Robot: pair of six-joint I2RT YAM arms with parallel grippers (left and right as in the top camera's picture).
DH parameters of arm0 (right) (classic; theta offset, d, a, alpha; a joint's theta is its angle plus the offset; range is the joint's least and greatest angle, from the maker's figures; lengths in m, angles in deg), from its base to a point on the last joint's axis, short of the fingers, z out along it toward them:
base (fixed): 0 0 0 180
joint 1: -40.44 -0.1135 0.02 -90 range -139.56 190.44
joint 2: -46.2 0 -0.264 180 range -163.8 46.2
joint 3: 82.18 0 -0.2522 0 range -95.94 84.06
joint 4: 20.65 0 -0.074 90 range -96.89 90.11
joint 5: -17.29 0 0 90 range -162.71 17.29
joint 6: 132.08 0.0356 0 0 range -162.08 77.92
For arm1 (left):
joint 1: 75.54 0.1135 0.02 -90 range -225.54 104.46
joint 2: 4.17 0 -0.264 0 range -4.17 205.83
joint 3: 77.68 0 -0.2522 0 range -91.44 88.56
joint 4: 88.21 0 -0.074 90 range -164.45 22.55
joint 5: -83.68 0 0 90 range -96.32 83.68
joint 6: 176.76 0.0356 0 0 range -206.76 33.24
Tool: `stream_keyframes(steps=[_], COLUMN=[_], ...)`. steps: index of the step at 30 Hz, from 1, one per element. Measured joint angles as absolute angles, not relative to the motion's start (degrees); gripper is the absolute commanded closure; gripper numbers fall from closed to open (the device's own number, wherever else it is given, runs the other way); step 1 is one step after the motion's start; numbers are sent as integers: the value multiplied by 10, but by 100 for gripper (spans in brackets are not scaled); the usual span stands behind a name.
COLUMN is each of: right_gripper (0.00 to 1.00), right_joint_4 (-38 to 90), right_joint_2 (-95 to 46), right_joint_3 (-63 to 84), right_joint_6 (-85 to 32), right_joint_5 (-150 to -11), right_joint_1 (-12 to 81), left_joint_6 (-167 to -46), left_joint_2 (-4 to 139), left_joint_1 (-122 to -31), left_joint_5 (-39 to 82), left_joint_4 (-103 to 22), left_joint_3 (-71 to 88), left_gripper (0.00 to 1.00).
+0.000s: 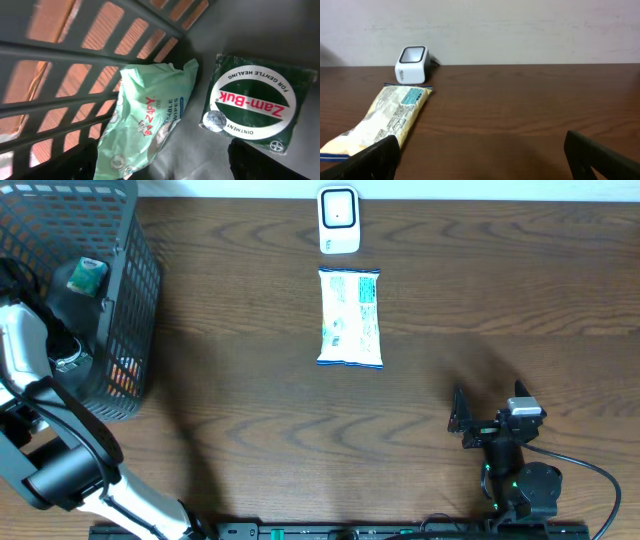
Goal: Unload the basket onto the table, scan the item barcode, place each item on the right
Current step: 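Reach into the basket and grasp the green wipes pack with left gripper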
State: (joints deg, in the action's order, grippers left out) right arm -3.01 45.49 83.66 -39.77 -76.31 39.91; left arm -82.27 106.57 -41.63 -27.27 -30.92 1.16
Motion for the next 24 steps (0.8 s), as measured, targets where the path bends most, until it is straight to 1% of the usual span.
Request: stream_keyframes(steps=[11, 19, 20, 21, 24], right_gripper=[1, 1, 1, 1, 1], right_joint_4=[-30, -30, -30, -30, -30], right_joint_2=[455, 455, 455, 455, 455], right_joint_3=[837, 837, 837, 837, 837], right_joint_6=[-398, -398, -398, -398, -398], right_joint_5=[-763, -763, -763, -763, -763], right_joint_1=[399, 399, 399, 399, 399], left_joint_6=[-822, -818, -818, -818, -823], left_joint_2=[1082, 1075, 1074, 1074, 1074], left_joint_1=[-416, -416, -416, -416, -416], left_joint_5=[-337, -337, -337, -337, -329], left_joint_4=[-369, -416, -417, -417, -418], left_joint_3=[68, 103, 103, 103, 105], left_gripper=[17, 18, 19, 24, 33])
